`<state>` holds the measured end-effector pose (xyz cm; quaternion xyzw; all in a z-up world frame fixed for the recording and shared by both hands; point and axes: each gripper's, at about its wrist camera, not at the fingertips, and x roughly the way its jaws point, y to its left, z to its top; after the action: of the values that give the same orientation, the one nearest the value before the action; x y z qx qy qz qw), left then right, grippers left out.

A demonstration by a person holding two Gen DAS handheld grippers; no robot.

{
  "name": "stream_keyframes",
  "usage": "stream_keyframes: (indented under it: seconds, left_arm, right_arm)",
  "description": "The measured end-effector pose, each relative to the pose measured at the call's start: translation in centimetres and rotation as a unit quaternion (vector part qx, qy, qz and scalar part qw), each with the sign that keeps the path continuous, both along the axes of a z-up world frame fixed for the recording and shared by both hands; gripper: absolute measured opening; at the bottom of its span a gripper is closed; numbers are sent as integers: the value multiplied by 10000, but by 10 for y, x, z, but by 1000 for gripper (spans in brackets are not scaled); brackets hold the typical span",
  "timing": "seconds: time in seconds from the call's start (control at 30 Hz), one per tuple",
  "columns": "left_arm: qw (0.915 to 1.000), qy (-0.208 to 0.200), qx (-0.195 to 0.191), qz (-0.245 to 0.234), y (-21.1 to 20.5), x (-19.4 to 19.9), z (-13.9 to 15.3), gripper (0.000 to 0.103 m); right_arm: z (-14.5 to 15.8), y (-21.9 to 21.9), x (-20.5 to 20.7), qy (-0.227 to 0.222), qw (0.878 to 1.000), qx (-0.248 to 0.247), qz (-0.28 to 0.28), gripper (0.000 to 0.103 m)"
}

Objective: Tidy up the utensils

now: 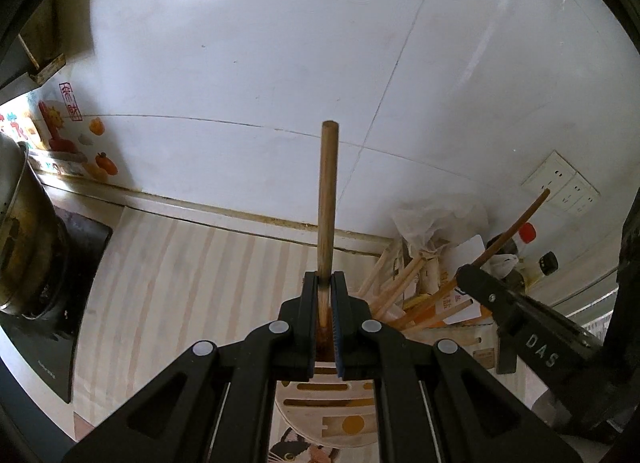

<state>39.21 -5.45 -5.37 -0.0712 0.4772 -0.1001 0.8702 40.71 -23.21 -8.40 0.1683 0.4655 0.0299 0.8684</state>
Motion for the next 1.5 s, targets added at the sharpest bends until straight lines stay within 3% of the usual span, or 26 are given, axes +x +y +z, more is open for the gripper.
stream_keyframes:
  seconds: [0.3,0.47,0.6,0.73,0.83,0.93,1.0,1.03,1.13,1.2,1.37,1.5]
  left_arm:
    - [9997,84,-127,-166,-1,-4,7,4]
    - [9990,242,132,-351,-9,-2,-3,4]
    - [9980,481,176,-375,-9,4,-22,4]
    - [9976,613,23,-314,-4,-1,-20,6]
    - [9994,304,-68,-159,3,-11,-2,9]
    - [9995,29,320,30,7,-18,11,28]
    - [9988,-107,454,121,10,-22,16,65]
    - [9980,-244,554,206,13,-27,21,70]
    - [9953,-473,778,324,17,-35,24,74]
    - [9925,-576,991,416,20,-42,20,92]
    - [9868,-697,1390,461,20,-56,1,103]
    - [9852,-665,1511,461,18,-64,-14,103]
  right_arm:
    - [4,1,-6,-39,9999,63,77,7]
    - [15,3,-7,-102,9998,50,149,7]
    - [10,9,-3,17,9997,-45,231,7]
    - [-7,13,2,353,9985,17,411,8]
    - [-8,9,-1,327,9985,190,383,13]
    - [4,3,-8,123,9992,239,303,28]
    - [15,3,-13,-16,9993,193,327,30]
    - [20,3,-16,-82,9993,151,336,34]
    - [34,3,-27,-283,9991,-87,290,47]
    - [40,5,-37,-433,9981,-370,214,58]
    - [31,14,-62,-527,9922,-1126,23,78]
    - [13,15,-76,-458,9880,-1474,-44,91]
